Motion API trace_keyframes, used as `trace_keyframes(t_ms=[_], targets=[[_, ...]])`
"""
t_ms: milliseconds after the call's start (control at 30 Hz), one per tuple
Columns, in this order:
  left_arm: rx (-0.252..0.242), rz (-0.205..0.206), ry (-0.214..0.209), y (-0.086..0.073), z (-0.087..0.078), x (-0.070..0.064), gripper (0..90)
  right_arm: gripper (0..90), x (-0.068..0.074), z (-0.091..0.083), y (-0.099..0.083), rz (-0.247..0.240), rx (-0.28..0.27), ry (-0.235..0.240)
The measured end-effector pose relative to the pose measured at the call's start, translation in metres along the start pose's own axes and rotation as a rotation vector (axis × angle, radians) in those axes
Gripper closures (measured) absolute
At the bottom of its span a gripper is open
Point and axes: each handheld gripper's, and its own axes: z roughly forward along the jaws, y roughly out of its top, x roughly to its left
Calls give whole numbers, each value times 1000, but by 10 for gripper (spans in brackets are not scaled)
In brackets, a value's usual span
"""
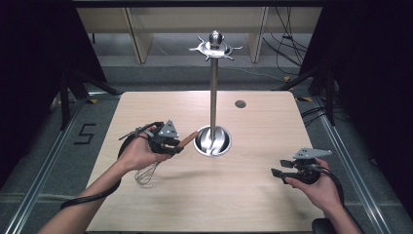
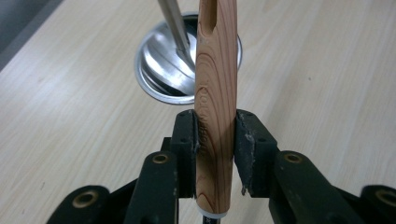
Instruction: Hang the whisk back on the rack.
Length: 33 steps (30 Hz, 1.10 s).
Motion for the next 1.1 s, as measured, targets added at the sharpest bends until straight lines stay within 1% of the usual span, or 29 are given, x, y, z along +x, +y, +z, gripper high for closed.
trace_keyframes(t_ms=[33,67,100,133,167,200,233,267,300,333,367,400,433,467,500,533,567,600,633,767,800,900,967,1000,1033,1067,1100], targets=[[-23,-16,19,0,-2,0,701,444,0,0,0,-1,0,0],[-23,-16,19,0,-2,0,701,444,0,0,0,-1,-1,0],[-65,-30,41,1,-8,1,701,444,0,0,0,0,-1,0],[-65,-30,41,1,-8,1,701,444,0,0,0,0,-1,0],[-99,-42,54,2,-11,0,701,444,0,0,0,1,0,0],[-99,-42,54,2,-11,0,701,444,0,0,0,1,0,0],[-142,-62,76,3,-15,-2,701,444,0,0,0,-5,-2,-2],[-156,-60,83,3,-17,-3,701,444,-2,0,0,-26,-5,-10],[-156,-60,83,3,-17,-3,701,444,-2,0,0,-26,-5,-10],[-185,-85,93,3,-18,-5,701,444,-2,0,0,-26,-6,-10],[-222,-97,114,2,-21,-6,701,444,0,0,0,0,-1,0],[-247,-124,121,2,-22,-7,701,444,0,0,0,1,-1,0],[-261,-140,131,1,-24,-7,701,444,0,0,0,1,-2,0],[-290,-153,144,1,-25,-8,701,444,-2,0,1,-22,-4,-10],[-297,-161,160,0,-27,-8,701,444,-2,0,1,-22,-3,-9],[-327,-183,172,1,-27,-8,701,444,0,0,0,3,3,2],[-327,-183,172,1,-27,-8,701,444,0,0,0,1,0,4],[-363,-219,195,1,-30,-8,701,444,0,0,1,-2,2,-4],[-388,-239,208,1,-32,-7,701,444,0,0,1,-3,3,-4],[-461,-275,249,4,-36,-6,701,443,0,0,1,-5,3,-4],[-478,-284,251,5,-37,-6,701,444,-1,-1,1,-25,1,-13],[-530,-311,238,10,-38,-6,701,444,-1,-1,1,-25,1,-14],[-542,-308,233,14,-38,-5,701,444,-2,-1,1,-26,0,-13],[-552,-308,229,15,-38,-5,701,444,0,0,1,-5,3,-4],[-561,-306,225,16,-38,-4,701,444,0,-1,1,-3,6,-6],[-567,-306,220,18,-38,-4,701,444,0,0,1,2,0,6],[-578,-309,216,18,-38,-3,700,444,0,0,1,2,0,5]])
